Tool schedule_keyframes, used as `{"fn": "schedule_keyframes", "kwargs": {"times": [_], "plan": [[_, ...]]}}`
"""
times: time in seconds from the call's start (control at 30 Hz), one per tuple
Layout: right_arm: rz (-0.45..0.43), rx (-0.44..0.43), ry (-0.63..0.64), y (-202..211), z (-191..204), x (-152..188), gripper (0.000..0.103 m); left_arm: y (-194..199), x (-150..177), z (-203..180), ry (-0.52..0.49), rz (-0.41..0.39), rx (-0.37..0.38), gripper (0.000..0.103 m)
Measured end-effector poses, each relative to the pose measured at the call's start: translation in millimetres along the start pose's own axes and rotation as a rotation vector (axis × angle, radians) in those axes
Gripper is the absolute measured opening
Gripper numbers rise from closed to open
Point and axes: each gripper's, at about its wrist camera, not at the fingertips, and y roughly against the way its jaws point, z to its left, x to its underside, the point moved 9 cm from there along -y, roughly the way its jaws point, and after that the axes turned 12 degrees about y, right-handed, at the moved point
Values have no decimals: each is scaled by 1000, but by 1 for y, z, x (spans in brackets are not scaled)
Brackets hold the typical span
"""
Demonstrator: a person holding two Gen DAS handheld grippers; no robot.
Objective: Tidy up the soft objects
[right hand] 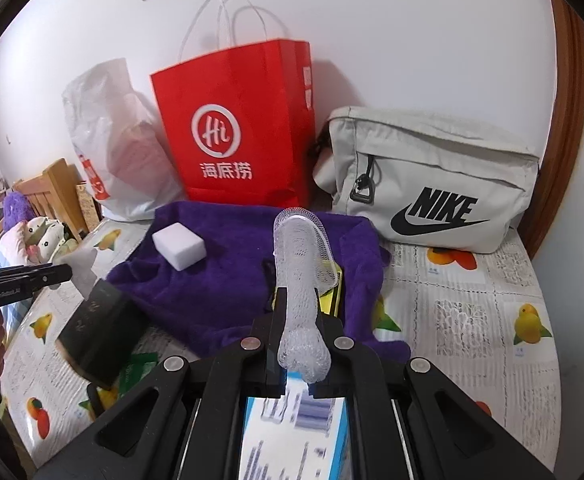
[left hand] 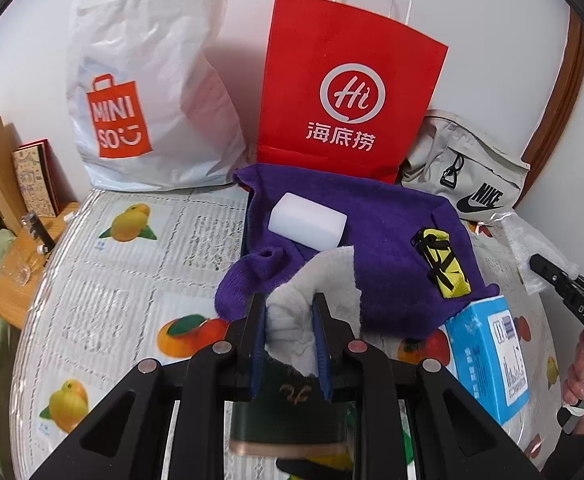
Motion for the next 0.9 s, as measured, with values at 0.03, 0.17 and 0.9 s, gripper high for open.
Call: {"fn": "schedule_keyframes", "kwargs": {"times": [0.03,0.17,0.9], "plan": [[7,2,-1,-6,-2,-1,7,-4,-2,-1,-2,5,1,21],[25,18,11,-23,-7,-3,7,-25,-9,-9,-13,33,11,21],[117,-63,49,-117,-5,-28,10,-112,-15,-28,-75,208,10,23]]}}
